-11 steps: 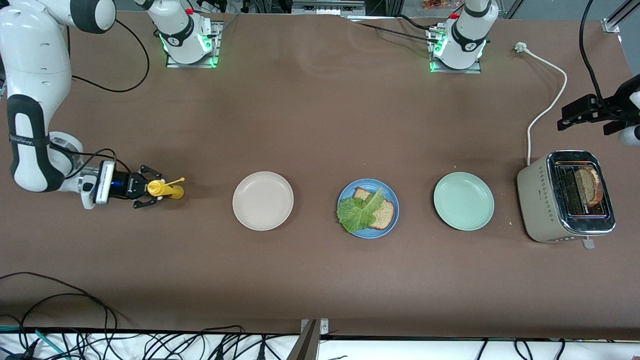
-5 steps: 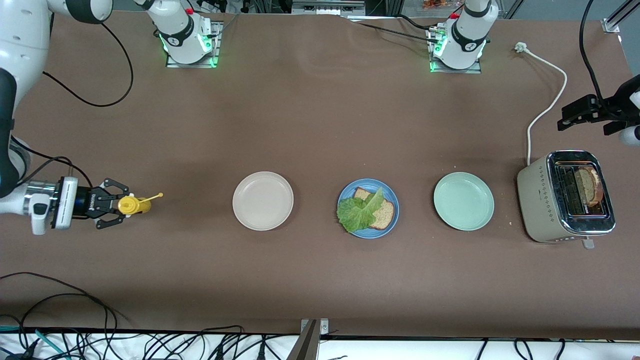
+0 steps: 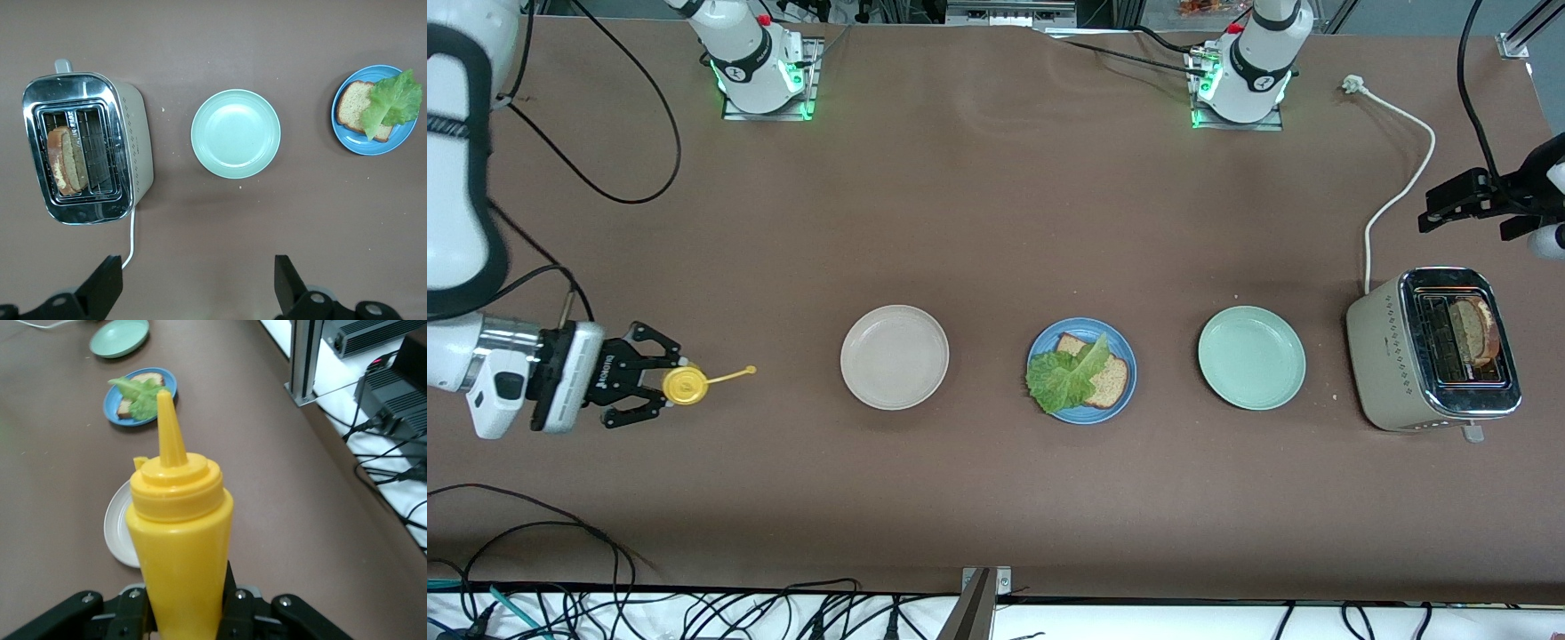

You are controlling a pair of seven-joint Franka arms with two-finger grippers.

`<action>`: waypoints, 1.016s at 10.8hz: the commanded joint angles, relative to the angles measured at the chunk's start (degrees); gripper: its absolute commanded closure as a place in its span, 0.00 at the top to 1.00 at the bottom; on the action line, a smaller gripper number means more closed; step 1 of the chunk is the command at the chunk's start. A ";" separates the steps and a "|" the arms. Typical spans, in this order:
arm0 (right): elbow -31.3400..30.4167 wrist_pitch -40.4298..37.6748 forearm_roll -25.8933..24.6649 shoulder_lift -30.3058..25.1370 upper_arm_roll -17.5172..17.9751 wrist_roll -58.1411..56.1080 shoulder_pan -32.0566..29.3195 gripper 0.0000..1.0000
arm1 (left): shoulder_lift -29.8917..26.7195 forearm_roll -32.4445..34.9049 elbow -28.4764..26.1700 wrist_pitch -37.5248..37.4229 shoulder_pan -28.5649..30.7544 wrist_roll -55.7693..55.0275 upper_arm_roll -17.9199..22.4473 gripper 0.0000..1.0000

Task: Make sandwich in blue plate with both arms
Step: 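Lift the mustard bottle upright with the right gripper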

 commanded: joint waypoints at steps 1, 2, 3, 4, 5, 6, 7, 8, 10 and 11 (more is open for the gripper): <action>-0.66 9.12 -19.52 -4.22 13.76 22.88 -0.45 0.31 | 0.43 -1.07 1.05 -0.32 0.56 0.87 -0.05 1.00; -0.66 10.72 -25.86 -4.31 18.33 30.70 -0.45 0.31 | 0.69 -1.06 1.05 -0.32 0.65 0.87 -0.05 1.00; -0.66 11.78 -31.84 -4.40 21.86 37.74 -0.45 0.31 | 0.87 -1.33 1.05 -0.32 1.52 0.87 -0.05 1.00; -0.66 12.57 -37.73 -4.31 25.72 44.16 -0.45 0.31 | 1.13 -1.50 1.05 -0.32 2.22 0.96 -0.05 1.00; -0.75 14.15 -43.79 -4.13 28.89 50.14 0.08 0.32 | 1.40 -1.59 1.05 -0.32 2.75 0.96 -0.05 1.00; -1.01 14.60 -50.29 -3.70 31.71 56.55 0.60 0.32 | 1.57 -1.59 1.05 -0.32 2.93 0.96 -0.05 1.00; -1.19 14.60 -57.40 -2.65 34.78 61.58 1.48 0.31 | 1.57 -1.59 1.05 -0.23 2.93 0.96 -0.05 1.00; -1.28 14.60 -63.82 -1.68 38.03 66.76 1.84 0.31 | 1.57 -1.59 1.05 -0.32 2.93 0.96 -0.05 1.00; -2.85 14.43 -73.77 -0.18 42.18 75.12 3.15 0.31 | 1.57 -1.59 1.14 -0.32 2.93 0.96 -0.14 1.00; -3.90 14.34 -78.69 0.69 43.24 78.91 4.81 0.31 | 1.57 -1.42 1.14 -0.32 2.85 0.96 -0.14 1.00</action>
